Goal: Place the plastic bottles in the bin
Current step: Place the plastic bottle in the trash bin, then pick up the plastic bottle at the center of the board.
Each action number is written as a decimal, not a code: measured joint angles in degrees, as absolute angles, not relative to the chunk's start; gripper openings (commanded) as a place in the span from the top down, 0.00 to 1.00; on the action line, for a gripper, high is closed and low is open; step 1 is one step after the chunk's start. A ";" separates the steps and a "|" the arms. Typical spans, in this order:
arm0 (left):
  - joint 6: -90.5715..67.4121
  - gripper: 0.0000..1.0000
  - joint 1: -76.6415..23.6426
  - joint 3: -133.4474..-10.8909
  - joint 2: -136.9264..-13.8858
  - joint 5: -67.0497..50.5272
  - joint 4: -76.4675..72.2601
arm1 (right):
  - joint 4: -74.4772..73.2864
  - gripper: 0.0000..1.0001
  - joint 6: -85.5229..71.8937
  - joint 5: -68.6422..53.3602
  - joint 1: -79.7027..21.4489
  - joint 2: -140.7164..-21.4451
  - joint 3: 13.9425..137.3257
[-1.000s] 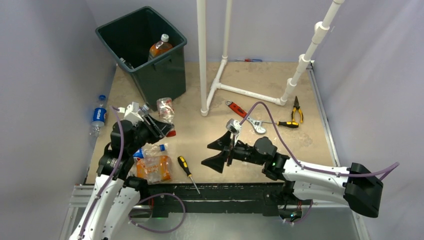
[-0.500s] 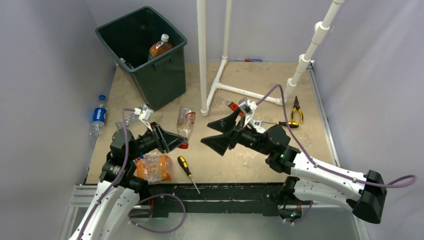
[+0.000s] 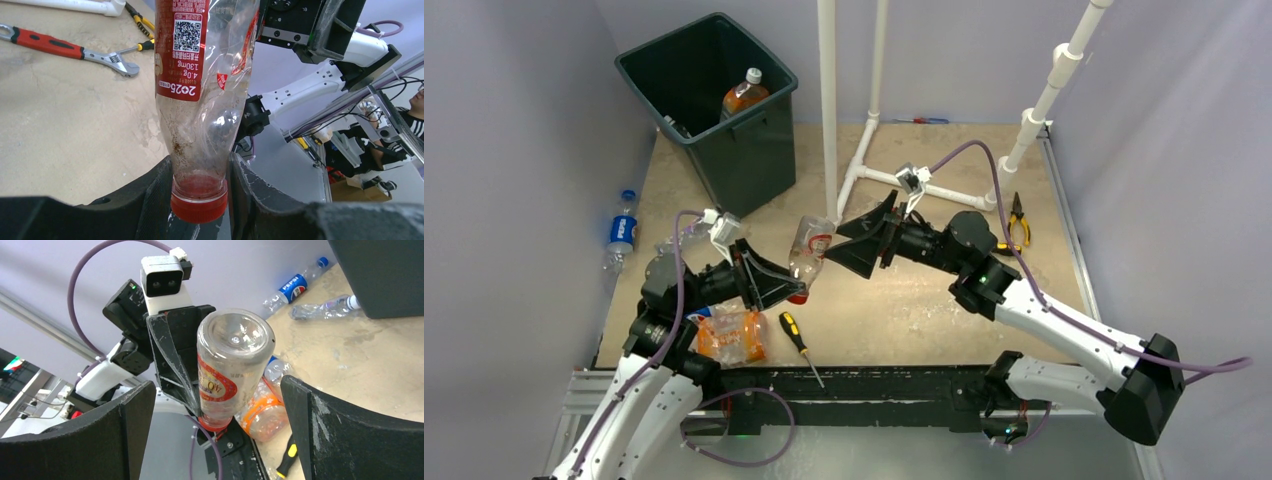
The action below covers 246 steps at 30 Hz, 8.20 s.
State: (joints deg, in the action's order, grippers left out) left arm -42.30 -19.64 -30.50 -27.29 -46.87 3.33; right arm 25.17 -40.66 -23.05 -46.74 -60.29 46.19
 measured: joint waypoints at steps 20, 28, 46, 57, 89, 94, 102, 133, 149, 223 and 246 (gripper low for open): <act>-40.62 1.00 -20.03 -34.63 -33.23 -49.95 1.80 | 24.58 0.03 -41.60 -29.98 -46.74 -71.31 53.12; -37.82 1.00 -20.62 -35.38 -35.77 -50.09 5.02 | 27.75 0.40 -43.00 -32.32 -46.22 -76.53 54.65; -39.48 0.05 -21.15 -39.40 -31.59 -36.45 -0.58 | 45.17 0.93 -46.44 -31.42 -44.66 -67.29 47.88; -60.75 0.11 -21.15 -27.64 -35.24 -22.13 -43.75 | 80.93 1.00 -54.81 -17.04 -44.69 -66.63 36.34; -67.00 0.18 -21.85 -29.71 -43.24 -20.29 -54.78 | 87.18 1.00 -51.77 -3.51 -49.63 -81.14 45.39; -69.04 0.25 -22.52 -31.24 -47.46 -21.87 -56.34 | 87.44 1.00 -51.07 -3.07 -50.06 -82.61 47.81; -69.93 0.46 -24.49 -31.40 -47.22 -22.50 -56.80 | 87.44 1.00 -48.27 -1.93 -52.18 -84.38 49.28; -60.40 1.00 -25.30 -38.06 -37.54 -19.59 -44.66 | 83.29 0.27 -41.71 -5.76 -54.37 -73.01 46.04; -61.93 1.00 -25.15 -38.79 -44.73 -20.12 -46.15 | 64.73 0.33 -35.81 -5.72 -53.93 -61.89 46.06; -30.41 0.01 -24.38 -65.12 -53.89 43.20 25.80 | 41.76 0.20 -40.14 -2.55 -53.82 -58.00 38.02; -32.25 0.01 -4.86 -54.28 -68.84 32.47 35.44 | 44.75 0.20 -44.40 0.54 -53.56 -46.54 34.76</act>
